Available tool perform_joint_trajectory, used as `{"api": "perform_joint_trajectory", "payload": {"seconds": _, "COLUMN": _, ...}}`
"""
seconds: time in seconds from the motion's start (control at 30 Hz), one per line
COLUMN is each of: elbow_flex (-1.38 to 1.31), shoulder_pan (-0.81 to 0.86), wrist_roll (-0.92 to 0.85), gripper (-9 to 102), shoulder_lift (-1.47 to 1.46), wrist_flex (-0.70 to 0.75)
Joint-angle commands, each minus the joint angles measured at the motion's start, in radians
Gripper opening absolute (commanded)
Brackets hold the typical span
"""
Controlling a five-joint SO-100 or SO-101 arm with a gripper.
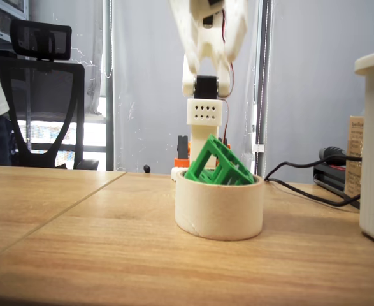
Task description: Grasp a component and put it in the bin.
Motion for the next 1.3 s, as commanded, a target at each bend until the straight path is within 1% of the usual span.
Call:
{"api": "perform_joint_trajectory", "payload": {"seconds": 0.0, "elbow_flex": -0.066, "shoulder_pan": 0.015, "wrist_roll": -0.008, "gripper": 14, "shoulder_lift": 0.080, "wrist_flex": -0.080}}
{"api": "perform_joint_trajectory", "payload": {"seconds": 0.23, "elbow_flex": -0.049, "shoulder_pan": 0.186, "wrist_roll": -0.008, "gripper": 13, "shoulder_lift": 0.241, "wrist_flex": -0.117}}
{"api": "perform_joint_trajectory", "payload": {"seconds": 0.53, "elbow_flex": -0.040, "shoulder_pan": 0.380, "wrist_roll": -0.008, "gripper": 5, "shoulder_lift": 0.296, "wrist_flex": -0.114}}
{"api": "perform_joint_trajectory", "payload": {"seconds": 0.8, "elbow_flex": 0.135, "shoulder_pan": 0.578, "wrist_roll": -0.020, "gripper": 0, "shoulder_lift": 0.344, "wrist_flex": -0.124}}
{"api": "perform_joint_trajectory", "payload": {"seconds": 0.87, "elbow_flex": 0.195, "shoulder_pan": 0.612, "wrist_roll": -0.057, "gripper": 0, "shoulder_lift": 0.364, "wrist_flex": -0.124}}
{"api": "perform_joint_trajectory", "payload": {"seconds": 1.1, "elbow_flex": 0.483, "shoulder_pan": 0.684, "wrist_roll": -0.267, "gripper": 0, "shoulder_lift": 0.503, "wrist_flex": -0.124}}
{"api": "perform_joint_trajectory", "payload": {"seconds": 1.27, "elbow_flex": 0.681, "shoulder_pan": 0.689, "wrist_roll": -0.342, "gripper": 0, "shoulder_lift": 0.655, "wrist_flex": -0.124}}
